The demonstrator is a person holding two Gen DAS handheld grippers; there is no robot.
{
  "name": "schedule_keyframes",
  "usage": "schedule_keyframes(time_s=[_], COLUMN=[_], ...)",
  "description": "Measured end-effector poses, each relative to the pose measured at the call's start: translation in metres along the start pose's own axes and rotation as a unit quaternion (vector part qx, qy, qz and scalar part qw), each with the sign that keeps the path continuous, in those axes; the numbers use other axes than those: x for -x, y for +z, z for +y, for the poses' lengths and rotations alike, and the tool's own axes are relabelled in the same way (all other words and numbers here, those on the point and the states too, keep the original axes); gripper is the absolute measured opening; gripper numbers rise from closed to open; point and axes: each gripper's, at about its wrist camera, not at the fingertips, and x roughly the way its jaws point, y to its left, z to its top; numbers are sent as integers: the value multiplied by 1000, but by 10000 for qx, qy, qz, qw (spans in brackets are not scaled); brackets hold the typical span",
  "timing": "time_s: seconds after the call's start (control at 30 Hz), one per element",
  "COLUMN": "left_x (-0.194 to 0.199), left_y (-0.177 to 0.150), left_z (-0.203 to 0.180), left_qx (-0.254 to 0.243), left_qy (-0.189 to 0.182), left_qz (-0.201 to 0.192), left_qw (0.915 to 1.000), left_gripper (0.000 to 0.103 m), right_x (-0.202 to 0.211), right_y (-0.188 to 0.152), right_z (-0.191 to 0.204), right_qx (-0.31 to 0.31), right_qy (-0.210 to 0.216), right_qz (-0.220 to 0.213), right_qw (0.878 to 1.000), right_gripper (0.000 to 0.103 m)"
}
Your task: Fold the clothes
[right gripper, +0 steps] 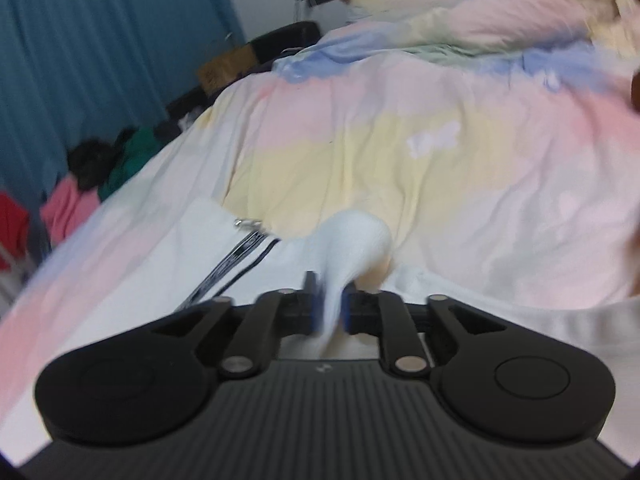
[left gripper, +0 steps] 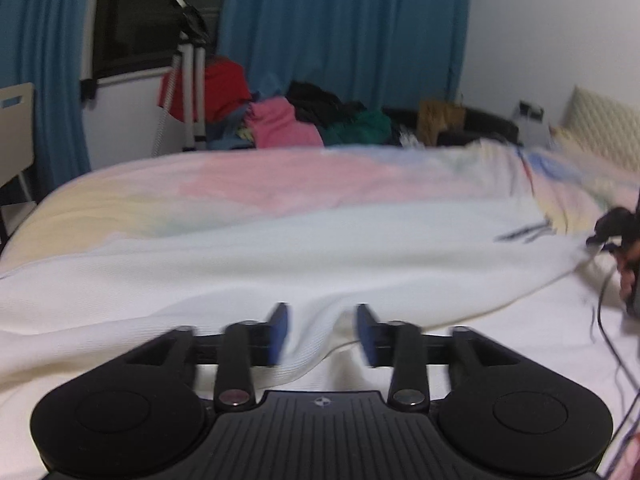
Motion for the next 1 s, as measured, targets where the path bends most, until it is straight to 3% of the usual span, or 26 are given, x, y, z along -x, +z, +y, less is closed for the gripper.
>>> schedule_keyframes(time_s=[0.07, 0.1, 0.2, 0.3, 0.4, 0.5, 0.67, 0.77, 1.0], left_x=[19, 29, 60, 91, 116, 132, 147, 150, 151], left_y=[2, 3, 3, -1, -9, -16, -28, -31, -27], left_z=[-5, -7, -14, -18, -22, -18, -6, 3, 16], left_qx=[31, 65, 247, 400, 502, 806, 1218, 1394, 1574], left_qy=[121, 180, 333, 454, 619, 804, 1215, 1402, 1605], left_qz=[-79, -110, -228, -297, -315, -243, -72, 26, 40], left_qw=[9999, 9998, 9989, 9977, 9963, 9932, 9851, 9802, 9744], left_gripper=[62, 70, 90, 103, 103, 103, 103, 103, 103], right_x=[25, 39, 80, 118, 146, 158, 155, 151, 144], right_y=[0, -1, -5, -5, -2, 0, -2, -7, -15], right_z=[6, 8, 12, 9, -5, -24, -58, -78, -80], right_qx=[160, 235, 491, 699, 583, 322, -176, -586, -613], right_qy=[151, 253, 515, 661, 510, 66, -760, -847, -914], right_qz=[-36, -58, -126, -217, -383, -482, -251, 63, 318], right_qw=[9998, 9994, 9974, 9951, 9963, 9983, 9966, 9947, 9934], right_gripper=[58, 65, 68, 68, 68, 68, 68, 68, 70])
